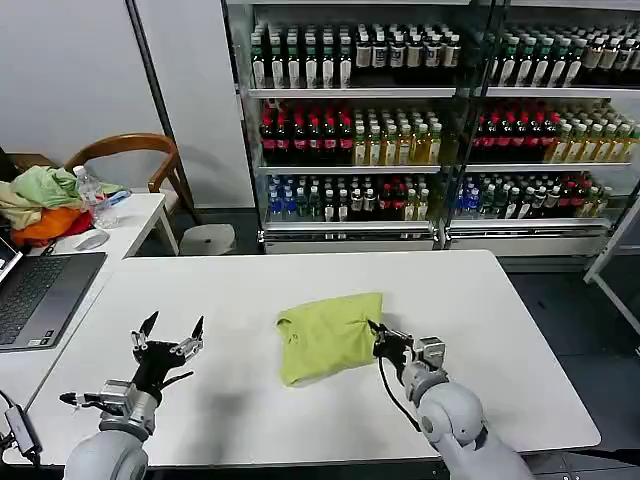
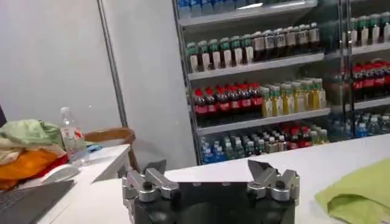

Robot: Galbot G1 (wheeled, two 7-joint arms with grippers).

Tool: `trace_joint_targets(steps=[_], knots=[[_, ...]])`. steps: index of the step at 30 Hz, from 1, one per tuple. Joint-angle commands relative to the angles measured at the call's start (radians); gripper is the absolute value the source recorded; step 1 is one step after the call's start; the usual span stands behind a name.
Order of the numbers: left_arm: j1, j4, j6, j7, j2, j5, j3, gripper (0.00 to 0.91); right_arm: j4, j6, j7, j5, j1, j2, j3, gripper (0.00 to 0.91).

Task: Fold and organize the clothes.

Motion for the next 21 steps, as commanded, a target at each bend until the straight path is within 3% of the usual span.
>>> trace_joint_targets(steps=[1,8,21], knots=[[0.003,0.002,-0.002,0.0,0.002,0.002,0.0,0.907,-0.014,0.027,0.082,0.023,0.026,0.007,0.001,0.0],[0.002,0.004,-0.001,0.0,-0.001,0.003,0.004,0.907,0.042,-0.031,0.119,0.064,-0.031,-0.003,-0.006,0.0],[0.002,0.006,-0.003,0.0,-0.007,0.007,0.014,0.907,0.048,-0.032,0.075,0.02,-0.065,-0.02,0.017,0.0]])
